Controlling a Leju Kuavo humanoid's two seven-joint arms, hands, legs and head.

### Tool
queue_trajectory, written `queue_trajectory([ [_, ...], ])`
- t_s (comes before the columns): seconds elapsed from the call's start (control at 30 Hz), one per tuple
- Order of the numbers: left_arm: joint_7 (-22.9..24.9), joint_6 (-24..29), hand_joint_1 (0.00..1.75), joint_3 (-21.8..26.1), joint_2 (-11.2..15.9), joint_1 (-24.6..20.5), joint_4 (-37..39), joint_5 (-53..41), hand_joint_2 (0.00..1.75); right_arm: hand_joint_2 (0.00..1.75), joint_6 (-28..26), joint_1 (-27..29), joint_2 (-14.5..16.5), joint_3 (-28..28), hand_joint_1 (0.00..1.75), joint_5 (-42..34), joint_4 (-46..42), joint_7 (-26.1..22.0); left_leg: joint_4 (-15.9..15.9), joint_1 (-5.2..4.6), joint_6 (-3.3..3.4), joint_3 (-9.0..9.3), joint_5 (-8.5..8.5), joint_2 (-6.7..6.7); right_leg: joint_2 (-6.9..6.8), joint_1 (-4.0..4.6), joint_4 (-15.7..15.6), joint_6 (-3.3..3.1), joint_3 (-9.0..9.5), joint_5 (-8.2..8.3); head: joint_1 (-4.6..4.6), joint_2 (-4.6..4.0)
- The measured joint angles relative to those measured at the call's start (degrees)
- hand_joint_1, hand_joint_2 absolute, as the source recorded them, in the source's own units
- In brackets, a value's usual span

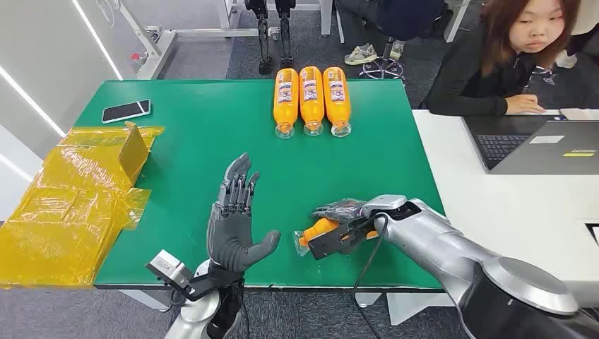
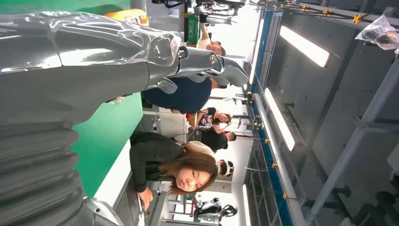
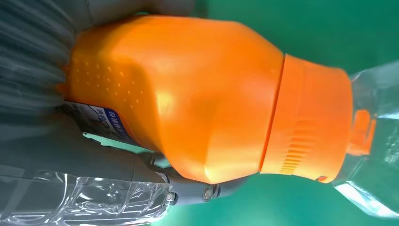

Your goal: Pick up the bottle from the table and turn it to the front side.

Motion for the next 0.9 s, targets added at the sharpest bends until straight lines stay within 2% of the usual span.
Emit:
queue_trajectory([
  [0.2, 0.0, 0.19, 0.0, 0.01, 0.03, 0.08, 0.02, -0.04, 1.75, 1.75, -4.95, 0.1, 0.77, -0.09, 1.75, -0.63, 0.68, -0.61, -0.01, 0.0, 0.0, 0.01, 0.01, 0.05, 0.02, 0.0, 0.01, -0.02, 0.0, 0.02, -0.01, 0.0],
  [0.33, 0.0, 1.04, 0.0, 0.1, 0.15, 0.75, -0.15, -0.58, 1.75, 1.75, -12.88, 0.38, 1.45, -0.77, 1.75, -1.8, 0.33, -1.27, 0.0, 0.0, -0.02, -0.1, 0.05, 0.03, 0.0, 0.0, 0.05, -0.07, -0.08, 0.06, 0.0, 0.0],
  [0.43, -0.02, 1.91, 0.0, 0.42, 0.44, 1.95, -0.9, -1.43, 1.75, 1.75, -21.53, 1.47, 1.24, -3.57, 1.75, -3.05, -2.47, -1.76, 0.0, 0.0, -0.05, -0.26, 0.1, 0.04, 0.02, 0.0, 0.09, -0.12, -0.3, 0.1, -0.01, 0.0],
  [0.53, -0.03, 2.23, 0.0, 1.12, 0.66, 3.21, -2.0, -2.54, 1.75, 1.75, -26.98, 4.84, -0.32, -10.18, 1.75, -0.99, -11.14, -0.21, 0.0, 0.01, -0.06, -0.35, 0.08, -0.04, -0.03, 0.02, 0.07, -0.11, -0.39, 0.04, -0.01, 0.0],
  [0.67, -0.04, 2.09, 0.0, 1.83, 0.85, 4.03, -2.85, -3.32, 1.75, 1.75, -27.54, 10.71, -2.69, -19.39, 1.75, 2.16, -23.53, 1.54, -0.01, 0.01, -0.06, -0.63, 0.05, -0.2, -0.16, 0.02, 0.07, -0.09, -0.6, -0.04, 0.01, 0.0],
  [0.9, -0.04, 1.87, 0.0, 2.26, 1.01, 4.29, -3.25, -3.62, 1.75, 1.75, -28.2, 16.55, -5.23, -28.2, 1.75, 4.23, -35.15, 0.69, 0.0, -0.01, -0.06, -0.82, 0.05, -0.17, -0.15, 0.0, 0.05, -0.08, -0.8, -0.04, -0.01, 0.0],
])
